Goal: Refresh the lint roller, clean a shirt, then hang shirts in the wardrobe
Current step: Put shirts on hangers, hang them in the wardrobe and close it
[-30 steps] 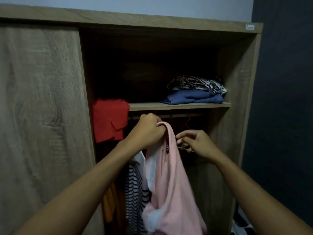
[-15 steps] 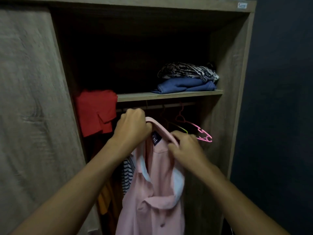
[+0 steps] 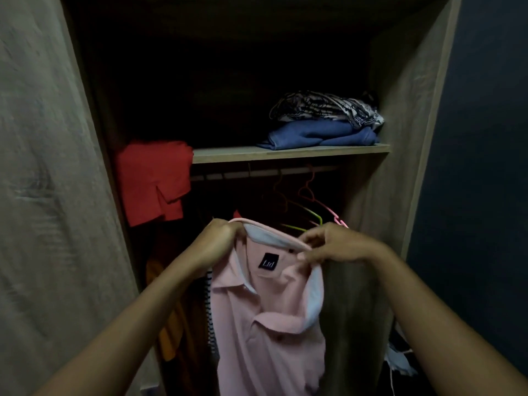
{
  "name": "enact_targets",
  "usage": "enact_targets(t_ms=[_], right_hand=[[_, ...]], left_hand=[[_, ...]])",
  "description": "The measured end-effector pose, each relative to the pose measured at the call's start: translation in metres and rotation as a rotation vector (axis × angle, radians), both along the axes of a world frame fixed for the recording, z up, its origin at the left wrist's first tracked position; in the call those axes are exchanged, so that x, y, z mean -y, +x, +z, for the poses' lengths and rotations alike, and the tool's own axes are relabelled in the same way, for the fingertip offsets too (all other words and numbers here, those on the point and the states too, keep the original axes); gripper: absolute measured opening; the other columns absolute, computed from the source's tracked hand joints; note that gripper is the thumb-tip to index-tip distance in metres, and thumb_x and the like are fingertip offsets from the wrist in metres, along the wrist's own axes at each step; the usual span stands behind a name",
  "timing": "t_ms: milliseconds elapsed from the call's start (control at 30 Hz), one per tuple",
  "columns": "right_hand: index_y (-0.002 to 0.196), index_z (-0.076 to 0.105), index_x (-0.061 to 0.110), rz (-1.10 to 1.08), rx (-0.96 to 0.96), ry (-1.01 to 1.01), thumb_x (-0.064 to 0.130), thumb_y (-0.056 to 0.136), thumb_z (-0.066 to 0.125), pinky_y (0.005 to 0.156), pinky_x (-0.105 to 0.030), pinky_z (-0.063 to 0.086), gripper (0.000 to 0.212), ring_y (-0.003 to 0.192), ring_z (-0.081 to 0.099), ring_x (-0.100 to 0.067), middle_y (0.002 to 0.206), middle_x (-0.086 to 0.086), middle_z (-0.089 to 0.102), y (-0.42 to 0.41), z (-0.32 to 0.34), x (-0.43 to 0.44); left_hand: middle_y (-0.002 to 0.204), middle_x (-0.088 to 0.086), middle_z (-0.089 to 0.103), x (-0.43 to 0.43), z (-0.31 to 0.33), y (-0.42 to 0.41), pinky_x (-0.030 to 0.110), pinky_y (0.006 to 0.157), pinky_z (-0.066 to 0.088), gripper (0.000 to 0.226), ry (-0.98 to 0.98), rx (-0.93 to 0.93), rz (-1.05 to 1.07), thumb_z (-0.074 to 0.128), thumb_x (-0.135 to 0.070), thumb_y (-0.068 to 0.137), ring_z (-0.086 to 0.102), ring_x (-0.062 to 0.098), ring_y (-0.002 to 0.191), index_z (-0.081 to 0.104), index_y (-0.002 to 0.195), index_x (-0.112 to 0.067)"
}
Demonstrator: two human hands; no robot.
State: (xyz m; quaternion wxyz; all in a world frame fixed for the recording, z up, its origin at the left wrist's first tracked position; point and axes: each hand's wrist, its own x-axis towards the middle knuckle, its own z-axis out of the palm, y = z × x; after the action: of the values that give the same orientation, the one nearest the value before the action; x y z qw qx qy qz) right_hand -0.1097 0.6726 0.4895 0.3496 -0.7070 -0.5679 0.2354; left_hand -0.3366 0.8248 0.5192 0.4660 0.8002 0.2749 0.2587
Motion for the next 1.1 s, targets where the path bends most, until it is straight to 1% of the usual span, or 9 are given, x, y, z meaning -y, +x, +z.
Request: enact_targets(t_ms=[167, 233, 300, 367, 467, 533, 700, 933, 1100], right_hand=[[0.086, 0.077, 0.021, -0.256, 0.029, 0.185, 0.04, 0.085, 0.074, 0.071, -0.035, 0.055, 0.02, 0.069, 0.066, -0.007, 0.085, -0.001, 0.077, 0.028, -0.01, -0.034], [0.083, 0.076, 0.021, -0.385, 0.127, 0.242, 0.037, 0.086, 0.075, 0.064, -0.022, 0.052, 0.016, 0.065, 0.062, -0.003, 0.076, 0.005, 0.073, 0.04, -0.013, -0.051], [0.086, 0.075, 0.019, -0.504, 0.212, 0.268, 0.031, 0.086, 0.074, 0.062, -0.02, 0.048, 0.012, 0.072, 0.065, -0.007, 0.079, 0.004, 0.072, 0.055, -0.017, -0.068], [0.097, 0.073, 0.017, -0.584, 0.292, 0.245, 0.028, 0.085, 0.074, 0.074, -0.026, 0.052, 0.017, 0.089, 0.067, -0.019, 0.093, -0.003, 0.072, 0.072, -0.021, -0.087], [0.12, 0.063, 0.01, -0.618, 0.493, 0.065, 0.03, 0.086, 0.072, 0.091, -0.038, 0.05, 0.041, 0.12, 0.054, -0.032, 0.121, -0.014, 0.064, 0.092, -0.021, -0.109], [0.118, 0.062, 0.005, -0.643, 0.54, -0.022, 0.032, 0.087, 0.071, 0.09, -0.04, 0.049, 0.042, 0.122, 0.052, -0.036, 0.123, -0.018, 0.062, 0.102, -0.02, -0.12], [0.116, 0.063, 0.001, -0.641, 0.482, -0.054, 0.031, 0.09, 0.068, 0.087, -0.038, 0.051, 0.04, 0.113, 0.062, -0.039, 0.121, -0.022, 0.065, 0.116, -0.021, -0.137], [0.108, 0.067, -0.002, -0.691, 0.281, 0.15, 0.027, 0.089, 0.068, 0.084, -0.038, 0.052, 0.034, 0.106, 0.064, -0.042, 0.112, -0.025, 0.068, 0.103, -0.017, -0.147], [0.082, 0.07, 0.011, -0.713, 0.186, 0.324, 0.03, 0.085, 0.073, 0.071, -0.034, 0.052, 0.02, 0.083, 0.068, -0.032, 0.082, -0.013, 0.072, 0.085, -0.018, -0.12]], left_hand=[[0.07, 0.011, 0.048, -0.004, 0.001, 0.025, 0.041, 0.067, 0.034, 0.02, -0.114, -0.016, -0.003, 0.055, -0.035, 0.06, 0.042, 0.025, 0.066, 0.054, 0.064, -0.016], [0.066, 0.01, 0.048, -0.008, 0.001, 0.037, 0.041, 0.066, 0.035, 0.021, -0.095, -0.018, 0.04, 0.057, -0.038, 0.06, 0.044, 0.024, 0.063, 0.053, 0.058, -0.018], [0.064, 0.007, 0.051, -0.011, 0.0, 0.046, 0.041, 0.065, 0.036, 0.024, -0.044, -0.019, 0.072, 0.057, -0.041, 0.064, 0.046, 0.023, 0.062, 0.056, 0.058, -0.017], [0.066, 0.009, 0.05, -0.016, -0.002, 0.054, 0.041, 0.063, 0.036, 0.028, 0.007, -0.019, 0.074, 0.056, -0.04, 0.071, 0.045, 0.023, 0.062, 0.055, 0.061, -0.015], [0.065, 0.009, 0.039, -0.024, -0.005, 0.061, 0.035, 0.054, 0.028, 0.031, 0.065, -0.009, 0.094, 0.056, -0.032, 0.084, 0.034, 0.02, 0.055, 0.045, 0.06, -0.016], [0.063, 0.008, 0.035, -0.028, -0.007, 0.064, 0.033, 0.05, 0.025, 0.033, 0.101, 0.0, 0.126, 0.056, -0.031, 0.086, 0.03, 0.018, 0.052, 0.041, 0.06, -0.017], [0.057, 0.003, 0.038, -0.043, -0.016, 0.066, 0.032, 0.048, 0.027, 0.031, 0.133, -0.011, 0.186, 0.056, -0.037, 0.086, 0.033, 0.017, 0.049, 0.047, 0.065, -0.016], [0.053, 0.0, 0.044, -0.052, -0.02, 0.064, 0.032, 0.051, 0.031, 0.038, 0.12, 0.011, 0.254, 0.053, -0.044, 0.079, 0.039, 0.016, 0.048, 0.054, 0.062, -0.01], [0.046, -0.005, 0.043, -0.044, -0.016, 0.054, 0.031, 0.049, 0.031, 0.036, 0.127, 0.027, 0.259, 0.053, -0.043, 0.079, 0.038, 0.014, 0.045, 0.055, 0.06, -0.011]])
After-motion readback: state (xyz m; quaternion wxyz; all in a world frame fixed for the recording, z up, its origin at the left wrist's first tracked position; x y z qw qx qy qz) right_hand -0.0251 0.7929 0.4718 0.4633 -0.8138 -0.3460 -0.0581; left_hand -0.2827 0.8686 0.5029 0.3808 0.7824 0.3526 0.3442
